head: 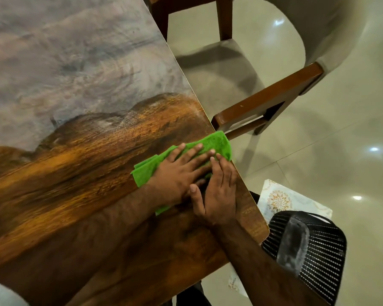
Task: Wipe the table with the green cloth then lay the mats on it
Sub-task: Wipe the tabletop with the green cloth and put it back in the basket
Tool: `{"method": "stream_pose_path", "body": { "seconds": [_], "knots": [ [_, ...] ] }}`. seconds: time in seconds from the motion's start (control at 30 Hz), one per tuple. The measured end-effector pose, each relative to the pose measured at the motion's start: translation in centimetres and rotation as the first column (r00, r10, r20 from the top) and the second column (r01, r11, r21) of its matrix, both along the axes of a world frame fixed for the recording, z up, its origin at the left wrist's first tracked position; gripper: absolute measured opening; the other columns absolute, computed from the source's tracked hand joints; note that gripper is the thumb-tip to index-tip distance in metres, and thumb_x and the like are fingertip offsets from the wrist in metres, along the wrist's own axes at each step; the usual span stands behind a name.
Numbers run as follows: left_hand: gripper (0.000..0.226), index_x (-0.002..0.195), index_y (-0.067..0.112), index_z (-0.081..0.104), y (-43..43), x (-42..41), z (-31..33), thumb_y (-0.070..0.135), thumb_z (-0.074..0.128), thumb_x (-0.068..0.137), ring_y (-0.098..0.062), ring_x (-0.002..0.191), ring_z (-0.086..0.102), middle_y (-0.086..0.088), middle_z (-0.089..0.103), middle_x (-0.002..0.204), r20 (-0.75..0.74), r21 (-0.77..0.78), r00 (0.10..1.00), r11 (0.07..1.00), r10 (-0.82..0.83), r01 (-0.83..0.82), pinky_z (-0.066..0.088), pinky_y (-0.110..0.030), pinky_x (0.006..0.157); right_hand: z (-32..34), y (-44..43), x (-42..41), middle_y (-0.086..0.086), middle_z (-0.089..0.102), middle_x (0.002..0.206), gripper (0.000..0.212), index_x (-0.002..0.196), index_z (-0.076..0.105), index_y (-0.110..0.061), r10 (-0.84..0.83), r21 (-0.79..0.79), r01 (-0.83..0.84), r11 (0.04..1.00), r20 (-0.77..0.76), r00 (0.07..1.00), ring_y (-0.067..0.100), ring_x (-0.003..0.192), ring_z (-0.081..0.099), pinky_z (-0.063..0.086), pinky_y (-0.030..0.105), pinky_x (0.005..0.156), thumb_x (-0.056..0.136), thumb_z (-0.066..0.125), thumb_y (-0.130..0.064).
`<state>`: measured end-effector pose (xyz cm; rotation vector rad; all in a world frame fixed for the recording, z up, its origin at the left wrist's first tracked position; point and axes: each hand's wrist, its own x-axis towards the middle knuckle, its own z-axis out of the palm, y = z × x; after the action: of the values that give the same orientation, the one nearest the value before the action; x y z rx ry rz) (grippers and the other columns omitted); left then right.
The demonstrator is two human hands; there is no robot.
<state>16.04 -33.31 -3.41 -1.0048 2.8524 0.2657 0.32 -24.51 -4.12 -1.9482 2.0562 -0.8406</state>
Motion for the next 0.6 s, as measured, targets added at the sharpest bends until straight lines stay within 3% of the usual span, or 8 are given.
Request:
{"method": "stream_pose_path", "body": {
  "seconds": [0.13, 0.23, 0.33, 0.4, 0.5, 0.6],
  "knots": [
    [0.063, 0.176, 0.038, 0.014, -3.0, -2.0, 0.1, 0.057, 0.020, 0.116, -0.029, 0.171, 0.008, 0.005, 0.008, 0.185, -0.050, -0.051, 0.974, 0.973, 0.221, -0.223, 0.013, -0.061, 0.134, 0.0, 0.1, 0.1, 0.028, 0.039, 0.170, 0.090, 0.159, 0.045, 0.008, -0.016, 0.011, 0.016, 1.000, -0.007, 1.000, 0.042, 0.162, 0.034, 0.023, 0.052, 0.135, 0.110, 0.035, -0.066],
    [0.063, 0.176, 0.036, 0.015, -2.7, -3.5, 0.0, 0.054, 0.020, 0.116, -0.029, 0.171, 0.008, 0.004, 0.010, 0.185, -0.074, -0.038, 0.954, 0.955, 0.290, -0.293, 0.013, -0.061, 0.134, 0.0, 0.0, 0.1, 0.026, 0.035, 0.172, 0.092, 0.163, 0.040, 0.008, -0.074, 0.031, 0.073, 0.997, 0.046, 0.996, 0.039, 0.163, 0.032, 0.021, 0.048, 0.136, 0.110, 0.034, -0.067],
    [0.066, 0.177, 0.025, 0.009, -1.9, -2.2, 1.3, 0.042, 0.029, 0.117, -0.024, 0.172, 0.004, 0.002, 0.008, 0.185, -0.277, 0.148, 0.912, 0.952, 0.302, -0.269, 0.010, -0.059, 0.136, 0.3, -0.1, 0.2, 0.025, 0.035, 0.173, 0.090, 0.163, 0.039, 0.008, -0.120, 0.016, 0.119, 0.993, 0.106, 0.987, 0.038, 0.162, 0.033, 0.022, 0.048, 0.135, 0.111, 0.033, -0.065],
    [0.068, 0.177, 0.017, 0.008, -1.2, 1.0, 2.3, 0.036, 0.034, 0.117, -0.022, 0.172, 0.000, -0.002, 0.005, 0.185, -0.365, 0.237, 0.811, 0.888, 0.457, -0.393, 0.007, -0.058, 0.137, 0.6, -0.6, 0.2, 0.023, 0.034, 0.173, 0.088, 0.164, 0.038, 0.006, -0.149, 0.041, 0.145, 0.989, 0.115, 0.982, 0.037, 0.163, 0.031, 0.019, 0.048, 0.136, 0.111, 0.035, -0.064],
    [0.070, 0.176, 0.018, 0.015, 1.5, 8.7, 2.3, 0.048, 0.029, 0.115, -0.024, 0.171, 0.005, -0.004, 0.012, 0.185, -0.245, 0.131, 0.651, 0.690, 0.718, -0.712, 0.007, -0.060, 0.136, 1.5, -2.8, 0.9, 0.023, 0.027, 0.176, 0.091, 0.167, 0.033, 0.001, -0.179, 0.145, 0.179, 0.973, -0.015, 0.984, 0.039, 0.164, 0.025, 0.018, 0.050, 0.136, 0.106, 0.048, -0.064],
    [0.073, 0.176, 0.023, 0.019, 4.0, 14.6, 1.4, 0.058, 0.025, 0.112, -0.032, 0.171, 0.007, -0.002, 0.012, 0.185, -0.086, 0.039, 0.582, 0.586, 0.809, -0.809, 0.008, -0.065, 0.135, 1.7, -6.4, 3.0, 0.027, 0.010, 0.181, 0.104, 0.173, 0.022, -0.003, -0.131, 0.270, 0.169, 0.948, -0.152, 0.980, 0.043, 0.168, 0.011, 0.019, 0.057, 0.135, 0.102, 0.044, -0.076]
  ]
}}
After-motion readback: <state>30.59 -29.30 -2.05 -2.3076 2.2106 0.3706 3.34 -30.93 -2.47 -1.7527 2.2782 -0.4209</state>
